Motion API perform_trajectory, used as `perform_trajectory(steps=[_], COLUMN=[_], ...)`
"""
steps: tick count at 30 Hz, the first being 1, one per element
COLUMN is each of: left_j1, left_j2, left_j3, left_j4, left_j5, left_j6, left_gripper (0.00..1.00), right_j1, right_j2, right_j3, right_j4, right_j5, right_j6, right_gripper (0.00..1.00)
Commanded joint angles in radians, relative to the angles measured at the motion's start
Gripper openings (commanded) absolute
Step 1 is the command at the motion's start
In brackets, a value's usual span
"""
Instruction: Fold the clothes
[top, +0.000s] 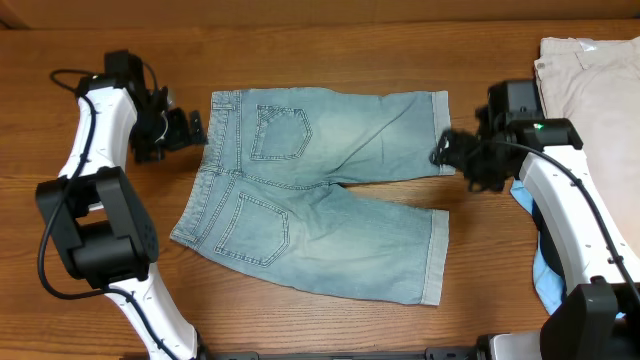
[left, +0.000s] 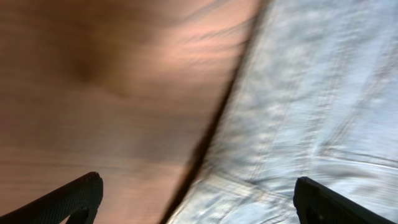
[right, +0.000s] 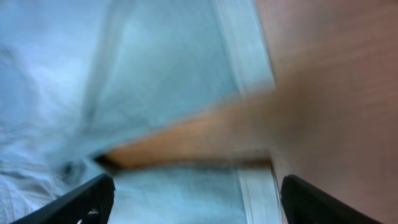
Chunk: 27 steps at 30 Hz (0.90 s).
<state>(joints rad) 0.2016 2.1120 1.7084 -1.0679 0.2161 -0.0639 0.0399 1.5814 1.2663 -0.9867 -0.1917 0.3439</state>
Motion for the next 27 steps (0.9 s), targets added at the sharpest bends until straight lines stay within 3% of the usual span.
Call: perform_trajectory(steps=[1, 5, 11, 19, 27], left_j1=[-0.081, -0.185, -0.342, -0.417, -0.413], left_j2=[-0.003, -0.003, -0.003, 0.008, 0.085], left_j3=[0.037, 0.037, 0.034, 0.028, 0.028], left_j4=[0.050, 0.130, 0.248, 0.279, 0.342], left_j5=[0.134, 0.113, -0.109, -0.272, -0.277], left_j6=[0.129, 0.233, 0.238, 0.055, 0.032], left_gripper=[1.00, 1.00, 1.00, 1.00, 1.00], right_j1=[0.017, 0.025, 0.032, 0.084, 0.089], right_j2=[-0.002, 0.048, 0.157, 0.292, 0.378], right_j3=[0.014, 0.014, 0.014, 0.014, 0.006], right_j4=[0.103, 0.201, 0.270, 0.322, 0.324], right_j5=[-0.019, -0.019, -0.020, -0.019, 0.024], right_j6=[-0.083, -0.087, -0.091, -0.116, -0.108], right_gripper=[0.90, 0.90, 0.90, 0.85, 0.84])
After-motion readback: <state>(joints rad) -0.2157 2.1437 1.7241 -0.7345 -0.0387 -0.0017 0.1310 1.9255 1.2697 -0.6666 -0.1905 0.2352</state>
